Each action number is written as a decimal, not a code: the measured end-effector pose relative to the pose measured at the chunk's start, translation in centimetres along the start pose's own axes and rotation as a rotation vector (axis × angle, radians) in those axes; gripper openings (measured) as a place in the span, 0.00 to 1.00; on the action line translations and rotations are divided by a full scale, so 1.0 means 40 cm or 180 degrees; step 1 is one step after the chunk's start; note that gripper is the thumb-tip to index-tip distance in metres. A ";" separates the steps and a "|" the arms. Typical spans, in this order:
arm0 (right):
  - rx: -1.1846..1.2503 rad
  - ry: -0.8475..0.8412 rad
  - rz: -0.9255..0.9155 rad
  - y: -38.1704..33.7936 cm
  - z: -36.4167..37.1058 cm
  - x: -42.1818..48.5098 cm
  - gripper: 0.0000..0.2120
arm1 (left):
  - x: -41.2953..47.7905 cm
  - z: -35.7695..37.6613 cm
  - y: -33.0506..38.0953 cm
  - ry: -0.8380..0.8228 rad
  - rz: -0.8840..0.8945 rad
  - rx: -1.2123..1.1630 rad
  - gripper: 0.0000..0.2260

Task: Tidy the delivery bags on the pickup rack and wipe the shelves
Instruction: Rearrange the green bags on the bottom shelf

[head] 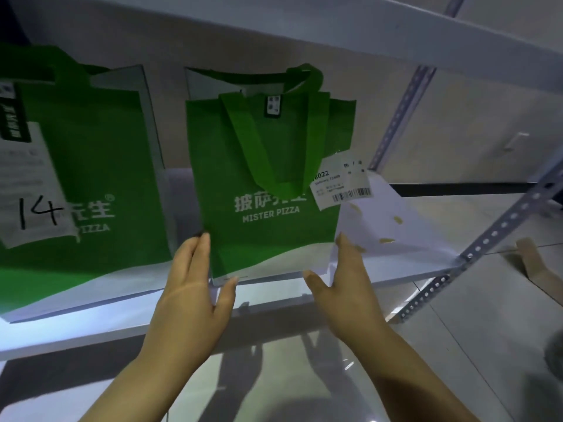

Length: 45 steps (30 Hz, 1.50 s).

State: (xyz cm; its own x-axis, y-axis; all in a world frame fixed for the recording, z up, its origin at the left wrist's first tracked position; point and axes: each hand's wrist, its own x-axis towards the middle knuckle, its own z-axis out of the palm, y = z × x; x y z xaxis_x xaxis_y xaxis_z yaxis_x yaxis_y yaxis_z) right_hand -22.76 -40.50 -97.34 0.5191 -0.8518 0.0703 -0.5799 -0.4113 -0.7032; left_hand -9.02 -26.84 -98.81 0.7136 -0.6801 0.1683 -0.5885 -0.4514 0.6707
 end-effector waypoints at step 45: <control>0.0062 -0.0594 -0.0312 -0.150 -0.117 -0.057 0.09 | -0.041 -0.146 0.121 0.0015 0.0174 -0.0500 0.14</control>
State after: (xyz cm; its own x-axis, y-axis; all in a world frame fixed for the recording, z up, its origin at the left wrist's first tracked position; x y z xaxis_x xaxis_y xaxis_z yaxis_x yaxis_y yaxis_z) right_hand -23.40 -37.62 -89.94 0.6808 -0.7324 0.0080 -0.5096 -0.4815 -0.7131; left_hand -10.82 -24.54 -91.62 0.6841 -0.6982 0.2107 -0.5600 -0.3178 0.7652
